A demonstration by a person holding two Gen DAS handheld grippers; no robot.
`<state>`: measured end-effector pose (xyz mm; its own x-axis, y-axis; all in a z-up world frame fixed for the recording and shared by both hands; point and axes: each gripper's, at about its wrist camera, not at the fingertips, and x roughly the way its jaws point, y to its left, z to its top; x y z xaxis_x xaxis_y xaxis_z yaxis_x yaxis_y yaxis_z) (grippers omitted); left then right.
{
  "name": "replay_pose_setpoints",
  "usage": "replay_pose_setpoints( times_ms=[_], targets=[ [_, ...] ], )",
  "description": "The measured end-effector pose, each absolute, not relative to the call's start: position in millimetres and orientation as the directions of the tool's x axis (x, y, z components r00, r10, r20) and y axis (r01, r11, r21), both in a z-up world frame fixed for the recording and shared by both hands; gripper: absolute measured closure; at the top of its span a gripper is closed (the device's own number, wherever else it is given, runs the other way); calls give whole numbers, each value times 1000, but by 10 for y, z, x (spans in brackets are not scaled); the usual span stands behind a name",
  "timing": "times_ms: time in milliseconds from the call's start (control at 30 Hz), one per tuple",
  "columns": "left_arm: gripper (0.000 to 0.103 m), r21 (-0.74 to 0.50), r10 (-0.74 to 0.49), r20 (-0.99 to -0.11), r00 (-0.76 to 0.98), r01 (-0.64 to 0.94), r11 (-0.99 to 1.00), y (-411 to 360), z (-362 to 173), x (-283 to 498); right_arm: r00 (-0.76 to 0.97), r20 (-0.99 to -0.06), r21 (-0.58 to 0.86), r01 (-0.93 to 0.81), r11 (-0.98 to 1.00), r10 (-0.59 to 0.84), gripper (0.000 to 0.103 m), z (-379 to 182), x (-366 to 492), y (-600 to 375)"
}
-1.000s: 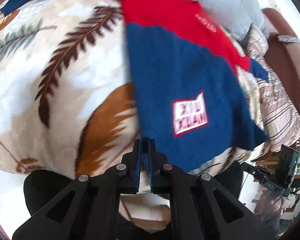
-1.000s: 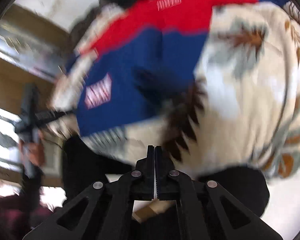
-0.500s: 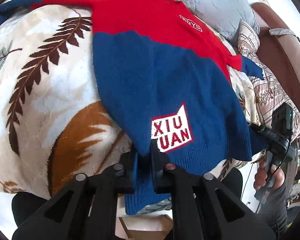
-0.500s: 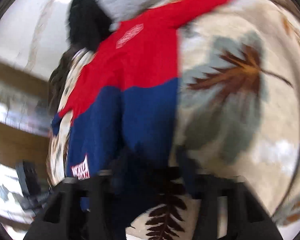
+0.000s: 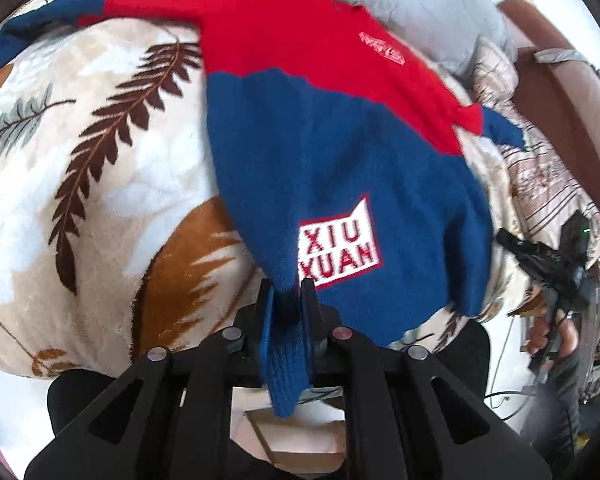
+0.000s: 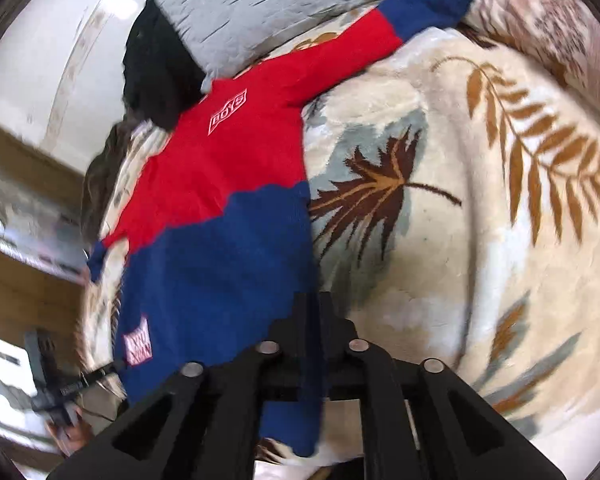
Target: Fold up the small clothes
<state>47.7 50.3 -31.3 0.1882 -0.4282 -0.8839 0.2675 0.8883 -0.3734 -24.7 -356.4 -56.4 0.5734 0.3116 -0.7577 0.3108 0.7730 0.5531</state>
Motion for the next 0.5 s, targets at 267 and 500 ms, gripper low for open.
replay_pose_setpoints(
  times_ms=[267, 500],
  targets=[
    [97, -346, -408, -896, 175, 301, 889, 374, -350, 370, 571, -755, 504, 191, 842, 322, 92, -421, -351, -3330],
    [96, -291, -336, -932, 139, 269, 918, 442, -510, 407, 532, -823, 384, 266, 884, 197, 99, -449, -381, -3575]
  ],
)
